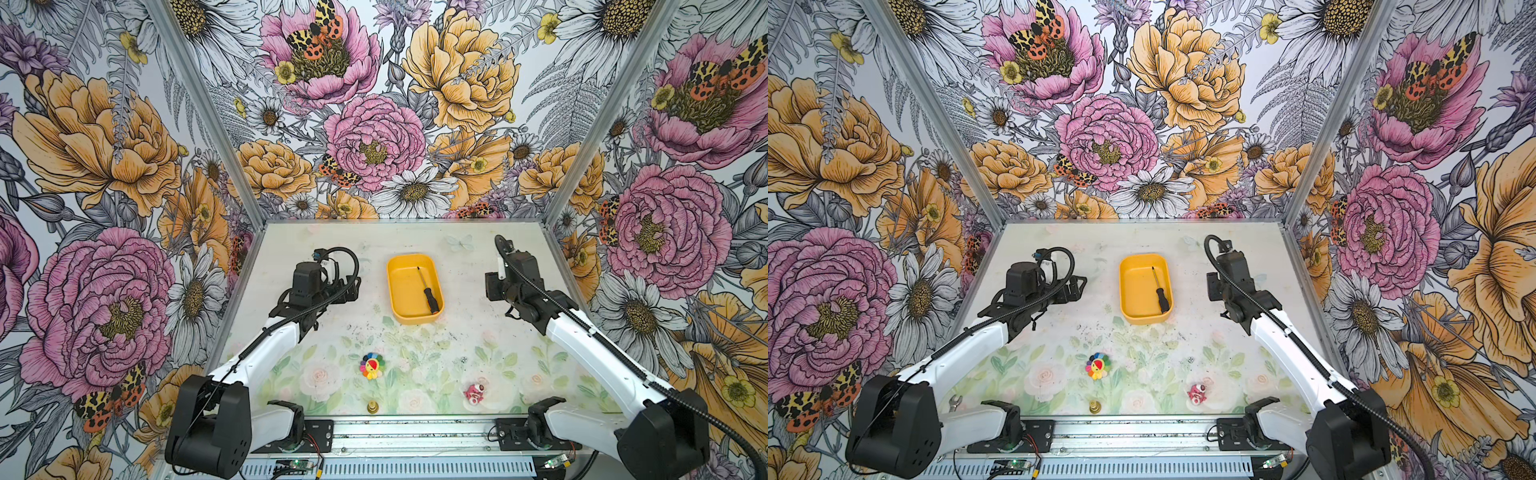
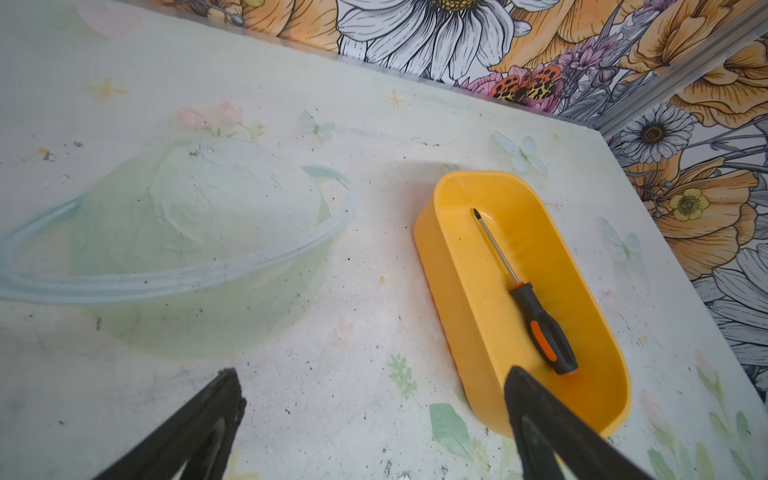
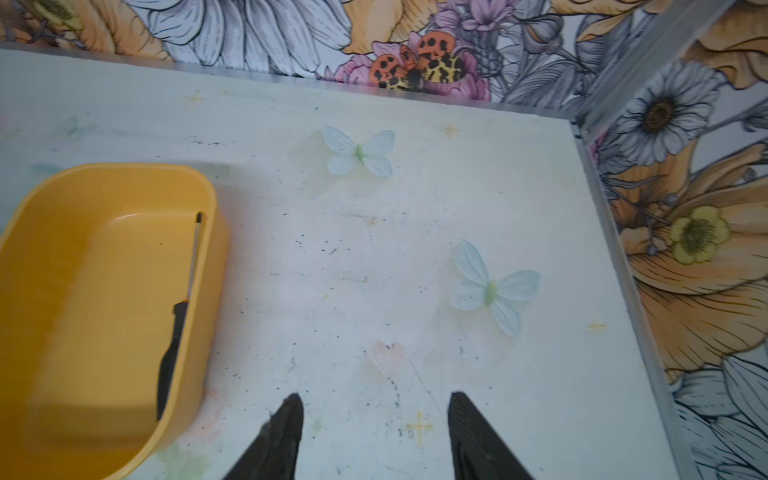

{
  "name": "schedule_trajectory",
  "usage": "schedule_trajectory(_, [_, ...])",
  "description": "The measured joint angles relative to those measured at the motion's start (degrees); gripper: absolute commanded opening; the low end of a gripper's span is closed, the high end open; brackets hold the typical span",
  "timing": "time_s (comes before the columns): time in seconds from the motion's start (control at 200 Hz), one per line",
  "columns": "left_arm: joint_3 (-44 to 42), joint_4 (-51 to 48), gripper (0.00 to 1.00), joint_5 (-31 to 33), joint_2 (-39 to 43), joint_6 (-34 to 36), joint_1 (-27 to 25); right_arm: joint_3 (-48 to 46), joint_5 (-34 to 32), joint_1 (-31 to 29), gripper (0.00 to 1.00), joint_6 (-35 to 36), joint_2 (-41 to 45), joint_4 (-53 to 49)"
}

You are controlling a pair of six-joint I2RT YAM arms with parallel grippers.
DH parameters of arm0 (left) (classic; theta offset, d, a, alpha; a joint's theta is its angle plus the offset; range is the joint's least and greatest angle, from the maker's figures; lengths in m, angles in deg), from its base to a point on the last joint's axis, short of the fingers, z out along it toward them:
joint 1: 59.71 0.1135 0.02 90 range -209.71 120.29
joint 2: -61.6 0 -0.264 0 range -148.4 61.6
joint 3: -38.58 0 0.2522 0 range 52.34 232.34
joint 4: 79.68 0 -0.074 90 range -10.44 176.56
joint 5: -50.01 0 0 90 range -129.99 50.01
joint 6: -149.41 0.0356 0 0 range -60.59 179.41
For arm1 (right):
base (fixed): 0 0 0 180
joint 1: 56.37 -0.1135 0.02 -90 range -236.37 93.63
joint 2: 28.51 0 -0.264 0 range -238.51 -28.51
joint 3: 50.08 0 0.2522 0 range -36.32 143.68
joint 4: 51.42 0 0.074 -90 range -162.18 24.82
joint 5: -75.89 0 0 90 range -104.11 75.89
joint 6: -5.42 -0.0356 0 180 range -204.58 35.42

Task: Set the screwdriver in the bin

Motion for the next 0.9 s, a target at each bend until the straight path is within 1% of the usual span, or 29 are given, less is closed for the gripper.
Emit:
schedule_trajectory(0.045, [0.46,-0.09,0.99,0.79,0.48,0.94,0.59,-2.12,-0.74,1.86,0.58,-0.02,1.66,1.07])
schedule_trajectory(0.115, [0.92,-0.04,0.99,1.77,0.98,2.27,1.79,-4.98,-1.51,3.17,0.58,0.0,3.26,2.8])
schedule_trajectory(0.345, [0.98,1.18,0.99,1.86,1.81,5.51,7.76,-13.53,-4.17,3.98,0.58,0.28,3.87,10.56])
schedule_trajectory(0.445, [-0.04,4.74,0.99,1.64,2.21,6.56,10.08,-18.23,-5.31,4.68,0.58,0.96,3.58,17.29])
schedule_trajectory(0.571, [-4.37,11.04,0.99,1.03,3.54,7.34,11.91,-23.41,-5.92,5.99,0.58,1.97,2.82,26.05])
schedule_trajectory(0.741, [-7.61,15.23,0.99,0.96,3.67,8.11,12.68,-27.43,-6.62,8.22,0.58,4.46,-1.44,40.48])
schedule_trajectory(0.896, [-9.99,20.79,0.99,1.44,3.67,8.94,12.9,-27.96,-5.97,10.54,0.58,6.14,-9.68,52.5])
